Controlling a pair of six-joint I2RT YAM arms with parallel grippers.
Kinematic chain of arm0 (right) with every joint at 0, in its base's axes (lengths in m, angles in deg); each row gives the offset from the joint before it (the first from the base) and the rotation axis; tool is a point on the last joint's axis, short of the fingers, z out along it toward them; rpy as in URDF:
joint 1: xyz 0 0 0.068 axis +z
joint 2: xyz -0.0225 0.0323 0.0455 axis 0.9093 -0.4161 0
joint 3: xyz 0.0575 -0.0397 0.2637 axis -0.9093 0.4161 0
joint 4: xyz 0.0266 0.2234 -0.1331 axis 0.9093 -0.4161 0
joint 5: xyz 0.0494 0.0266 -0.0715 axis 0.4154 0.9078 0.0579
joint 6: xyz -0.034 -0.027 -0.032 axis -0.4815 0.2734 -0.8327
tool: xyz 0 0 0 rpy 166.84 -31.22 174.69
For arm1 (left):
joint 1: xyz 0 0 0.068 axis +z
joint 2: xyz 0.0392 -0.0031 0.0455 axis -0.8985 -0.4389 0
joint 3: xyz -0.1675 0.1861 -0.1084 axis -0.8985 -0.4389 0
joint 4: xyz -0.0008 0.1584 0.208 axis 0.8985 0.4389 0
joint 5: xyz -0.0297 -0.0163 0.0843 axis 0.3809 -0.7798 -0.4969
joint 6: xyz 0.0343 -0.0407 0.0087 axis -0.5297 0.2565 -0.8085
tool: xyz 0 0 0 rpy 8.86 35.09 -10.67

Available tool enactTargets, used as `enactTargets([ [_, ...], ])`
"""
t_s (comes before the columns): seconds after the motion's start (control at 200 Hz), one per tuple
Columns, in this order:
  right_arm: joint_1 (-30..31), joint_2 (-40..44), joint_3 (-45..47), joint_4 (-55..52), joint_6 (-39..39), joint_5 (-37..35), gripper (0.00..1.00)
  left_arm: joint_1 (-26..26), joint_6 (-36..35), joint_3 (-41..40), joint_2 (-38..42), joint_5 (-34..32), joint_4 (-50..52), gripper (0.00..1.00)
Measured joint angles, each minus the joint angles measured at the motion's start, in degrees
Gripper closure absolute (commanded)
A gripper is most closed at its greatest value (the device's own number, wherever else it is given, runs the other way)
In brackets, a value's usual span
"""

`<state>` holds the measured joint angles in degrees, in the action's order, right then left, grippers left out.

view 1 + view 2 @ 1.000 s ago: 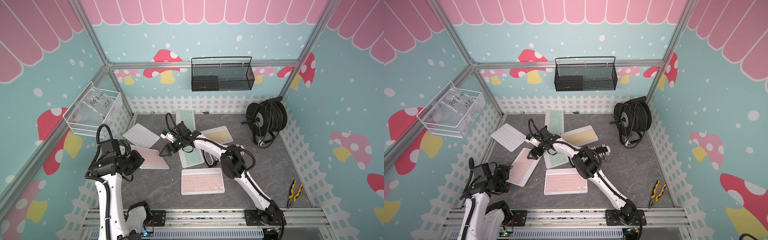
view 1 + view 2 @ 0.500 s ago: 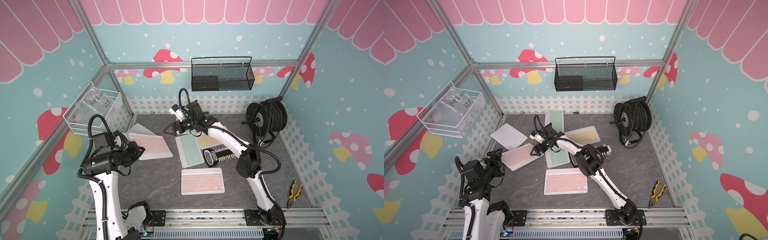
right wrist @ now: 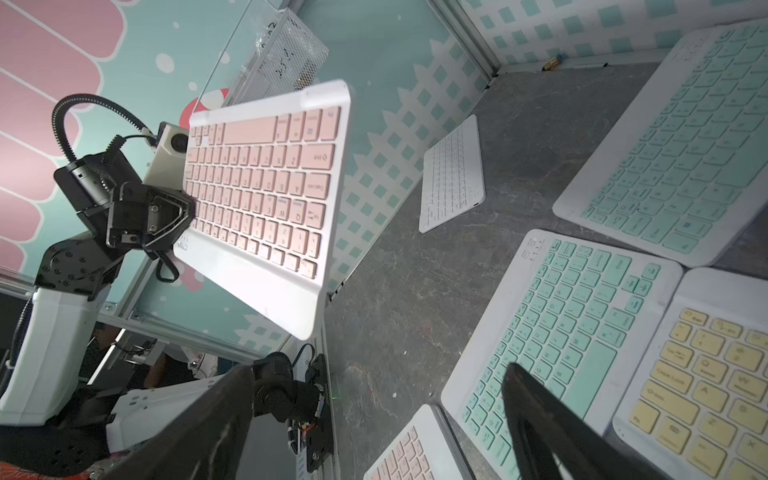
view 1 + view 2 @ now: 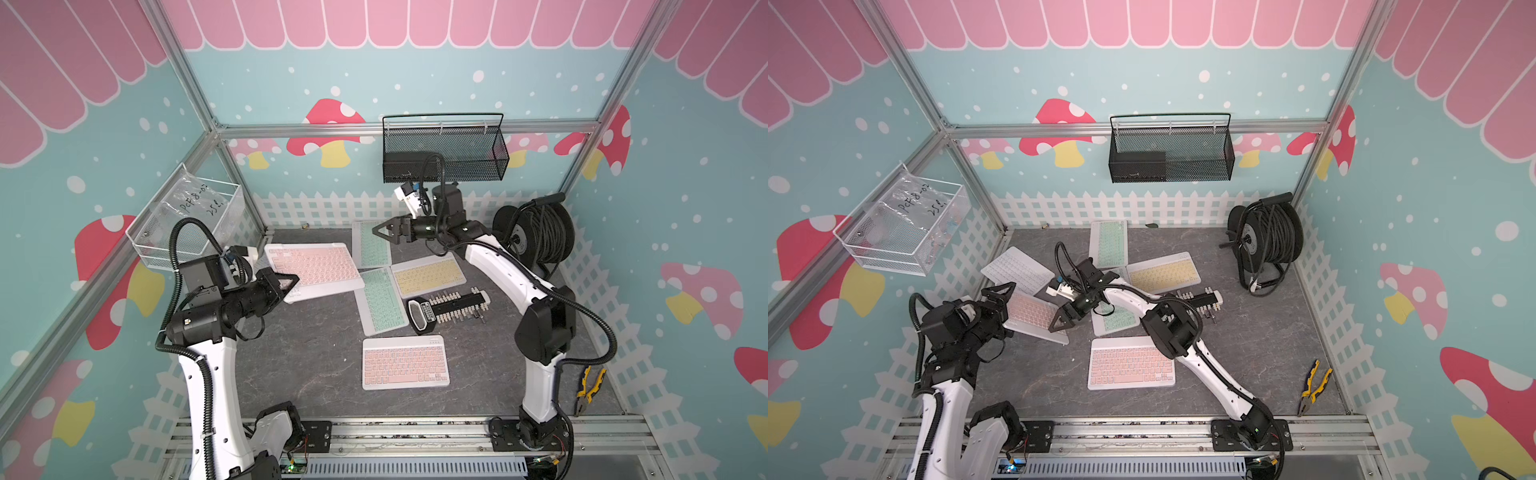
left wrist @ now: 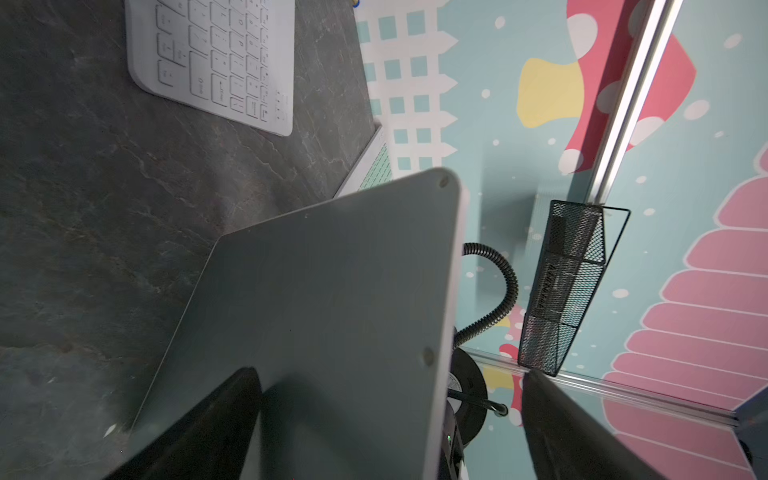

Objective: Stack the numeric keypads
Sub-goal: Pick up the numeric keypad from the center of the board, then place the numeric keypad at the numeric keypad.

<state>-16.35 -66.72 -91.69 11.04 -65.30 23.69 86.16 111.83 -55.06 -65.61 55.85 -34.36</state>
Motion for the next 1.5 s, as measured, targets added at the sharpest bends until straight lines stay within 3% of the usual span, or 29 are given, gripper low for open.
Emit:
enactTargets([
  [0.365,0.1,0.0,0.2,-0.5,0.9,-0.6,0.11,-0.1,-21.2,12.9,-8.7,0.0,25.7,0.0],
  [0.61,0.1,0.0,0.3,-0.5,1.1,-1.8,0.11,-0.2,-28.5,18.2,-10.3,-1.6,35.4,0.07],
  [0.911,0.1,0.0,0.6,0.0,1.1,-2.3,0.12,-0.2,-33.1,19.7,-11.4,-3.8,40.5,0.32],
  [1.051,0.1,0.0,0.8,0.6,1.2,-2.3,0.12,-0.2,-35.4,21.5,-11.4,-6.1,43.7,0.53],
  [1.501,0.1,0.1,1.2,2.9,3.7,-3.6,0.12,-0.2,-38.9,22.3,-11.0,-10.4,48.3,0.95],
])
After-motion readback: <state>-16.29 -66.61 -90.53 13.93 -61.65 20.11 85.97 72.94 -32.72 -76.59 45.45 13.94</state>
